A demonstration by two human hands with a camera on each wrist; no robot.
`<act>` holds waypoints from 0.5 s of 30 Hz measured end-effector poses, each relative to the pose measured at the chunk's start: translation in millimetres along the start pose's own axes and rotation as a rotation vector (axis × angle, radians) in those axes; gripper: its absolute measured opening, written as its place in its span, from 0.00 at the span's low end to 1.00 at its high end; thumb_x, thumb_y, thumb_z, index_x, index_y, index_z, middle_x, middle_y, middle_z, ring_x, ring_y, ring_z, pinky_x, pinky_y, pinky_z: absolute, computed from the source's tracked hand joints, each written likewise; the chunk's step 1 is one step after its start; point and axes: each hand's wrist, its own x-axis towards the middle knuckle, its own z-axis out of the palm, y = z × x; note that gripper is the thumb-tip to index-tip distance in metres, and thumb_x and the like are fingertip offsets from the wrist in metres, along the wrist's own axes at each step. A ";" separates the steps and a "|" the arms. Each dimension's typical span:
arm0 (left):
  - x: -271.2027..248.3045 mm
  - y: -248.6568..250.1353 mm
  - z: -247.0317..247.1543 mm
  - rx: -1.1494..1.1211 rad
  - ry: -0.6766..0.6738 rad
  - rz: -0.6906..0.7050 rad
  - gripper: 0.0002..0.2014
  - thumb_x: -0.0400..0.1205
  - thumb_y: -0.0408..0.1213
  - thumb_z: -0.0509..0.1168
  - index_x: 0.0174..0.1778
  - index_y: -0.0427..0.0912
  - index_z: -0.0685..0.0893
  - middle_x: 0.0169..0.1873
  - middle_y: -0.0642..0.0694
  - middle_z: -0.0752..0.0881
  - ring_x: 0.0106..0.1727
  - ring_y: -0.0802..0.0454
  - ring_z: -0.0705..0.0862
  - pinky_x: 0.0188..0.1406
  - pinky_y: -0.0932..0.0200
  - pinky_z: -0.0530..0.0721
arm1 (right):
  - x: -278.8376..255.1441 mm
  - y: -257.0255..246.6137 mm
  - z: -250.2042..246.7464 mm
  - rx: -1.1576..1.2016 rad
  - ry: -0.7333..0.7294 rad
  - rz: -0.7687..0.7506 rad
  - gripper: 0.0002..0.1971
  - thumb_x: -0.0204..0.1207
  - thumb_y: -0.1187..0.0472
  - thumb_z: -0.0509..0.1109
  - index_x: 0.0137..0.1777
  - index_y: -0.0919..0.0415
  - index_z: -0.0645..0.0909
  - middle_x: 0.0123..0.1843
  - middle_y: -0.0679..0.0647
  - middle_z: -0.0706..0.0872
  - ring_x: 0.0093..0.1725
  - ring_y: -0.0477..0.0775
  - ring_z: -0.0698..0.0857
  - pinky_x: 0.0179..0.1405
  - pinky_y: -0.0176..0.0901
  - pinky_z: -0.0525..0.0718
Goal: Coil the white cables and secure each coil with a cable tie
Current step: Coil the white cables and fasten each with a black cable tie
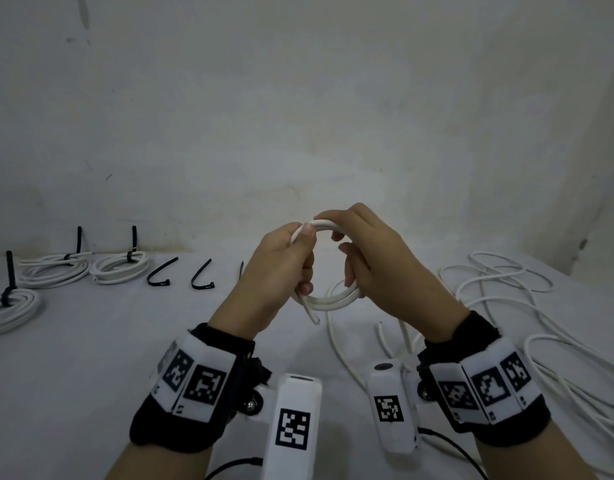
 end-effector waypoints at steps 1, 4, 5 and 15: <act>0.0 -0.2 1.3 -0.017 -0.005 -0.007 0.16 0.89 0.39 0.51 0.36 0.41 0.72 0.20 0.54 0.67 0.19 0.59 0.64 0.19 0.66 0.70 | 0.2 0.5 0.1 -0.012 0.017 -0.019 0.23 0.76 0.82 0.59 0.66 0.64 0.78 0.53 0.50 0.74 0.36 0.25 0.75 0.39 0.18 0.73; -0.3 0.9 0.0 -0.085 -0.060 -0.046 0.16 0.89 0.40 0.51 0.35 0.41 0.72 0.22 0.52 0.68 0.19 0.59 0.65 0.20 0.65 0.73 | 0.6 2.6 -0.9 -0.051 0.080 -0.076 0.21 0.74 0.78 0.55 0.63 0.65 0.80 0.51 0.50 0.76 0.41 0.29 0.77 0.46 0.20 0.74; -0.8 2.4 -2.3 -0.108 -0.103 -0.067 0.16 0.89 0.40 0.51 0.35 0.41 0.72 0.23 0.51 0.69 0.19 0.58 0.67 0.21 0.64 0.75 | 1.1 3.6 -1.2 -0.058 0.095 -0.089 0.21 0.73 0.77 0.54 0.62 0.65 0.80 0.50 0.50 0.77 0.43 0.33 0.76 0.47 0.20 0.73; 0.0 12.5 -22.2 -0.427 -0.313 -0.255 0.15 0.73 0.46 0.61 0.22 0.47 0.70 0.15 0.56 0.59 0.14 0.63 0.57 0.14 0.69 0.55 | 3.3 -7.2 12.6 -0.007 0.161 -0.188 0.20 0.74 0.80 0.57 0.62 0.69 0.80 0.47 0.48 0.73 0.43 0.39 0.76 0.48 0.20 0.72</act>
